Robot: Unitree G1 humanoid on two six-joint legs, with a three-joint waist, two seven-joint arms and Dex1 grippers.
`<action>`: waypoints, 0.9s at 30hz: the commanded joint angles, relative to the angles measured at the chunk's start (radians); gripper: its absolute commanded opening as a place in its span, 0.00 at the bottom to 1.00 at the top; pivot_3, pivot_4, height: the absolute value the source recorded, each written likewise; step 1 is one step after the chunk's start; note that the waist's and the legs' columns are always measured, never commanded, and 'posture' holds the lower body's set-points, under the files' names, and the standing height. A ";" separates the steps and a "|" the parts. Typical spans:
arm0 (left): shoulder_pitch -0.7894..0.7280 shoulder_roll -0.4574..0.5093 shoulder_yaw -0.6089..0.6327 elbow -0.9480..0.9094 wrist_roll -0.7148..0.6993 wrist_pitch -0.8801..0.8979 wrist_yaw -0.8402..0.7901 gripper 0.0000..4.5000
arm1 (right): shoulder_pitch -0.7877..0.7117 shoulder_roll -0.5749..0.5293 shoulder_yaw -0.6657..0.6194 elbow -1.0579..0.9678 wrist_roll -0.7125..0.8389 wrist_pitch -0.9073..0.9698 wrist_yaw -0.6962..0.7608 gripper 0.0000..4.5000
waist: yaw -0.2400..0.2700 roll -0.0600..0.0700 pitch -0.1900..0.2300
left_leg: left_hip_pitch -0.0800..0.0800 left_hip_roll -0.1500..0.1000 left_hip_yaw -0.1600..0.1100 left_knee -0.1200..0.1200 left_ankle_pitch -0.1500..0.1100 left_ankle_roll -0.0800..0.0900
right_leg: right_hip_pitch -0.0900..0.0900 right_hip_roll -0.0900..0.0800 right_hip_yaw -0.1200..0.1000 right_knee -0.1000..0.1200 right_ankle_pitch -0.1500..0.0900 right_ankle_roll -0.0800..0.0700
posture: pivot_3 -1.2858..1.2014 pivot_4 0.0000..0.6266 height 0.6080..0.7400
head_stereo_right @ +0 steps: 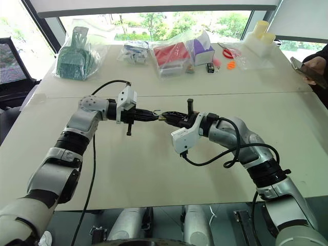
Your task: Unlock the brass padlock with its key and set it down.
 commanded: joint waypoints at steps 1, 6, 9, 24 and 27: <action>0.036 0.048 0.025 -0.053 0.011 -0.011 0.016 0.01 | -0.013 0.006 0.007 0.100 -0.040 -0.007 -0.044 0.00 | 0.000 0.000 0.000 | 0.000 0.000 0.000 0.000 0.000 0.000 | 0.000 0.000 0.000 0.000 0.000 0.000 | 0.52 0.24 1.00; 0.106 0.098 0.039 -0.130 0.025 0.006 0.086 0.01 | -0.051 0.019 0.052 0.258 -0.155 0.008 -0.109 0.00 | 0.001 0.000 0.000 | 0.000 0.000 0.000 0.000 0.000 0.000 | 0.000 0.000 0.000 0.000 0.000 0.000 | 0.52 0.24 1.00; 0.161 0.119 0.058 -0.210 -0.005 0.046 0.111 0.01 | -0.071 0.036 0.075 0.314 -0.171 0.007 -0.117 0.00 | -0.002 0.000 0.000 | 0.000 0.000 0.000 0.000 0.000 0.000 | 0.000 0.000 0.000 0.000 0.000 0.000 | 0.52 0.24 1.00; 0.382 0.198 0.125 -0.579 -0.088 0.253 0.217 0.00 | 0.041 -0.087 0.005 0.088 0.152 0.160 0.221 0.99 | 0.004 0.000 0.000 | 0.008 0.001 -0.004 -0.001 0.000 0.000 | 0.008 -0.001 0.001 -0.001 0.000 0.000 | 0.52 0.24 1.00; 0.416 0.215 0.134 -0.625 -0.097 0.274 0.232 0.00 | 0.087 -0.104 -0.068 -0.030 0.326 0.351 0.323 0.99 | 0.002 0.000 0.000 | 0.009 0.001 -0.004 -0.001 -0.001 0.001 | 0.009 -0.001 0.001 -0.001 0.000 0.000 | 0.52 0.24 1.00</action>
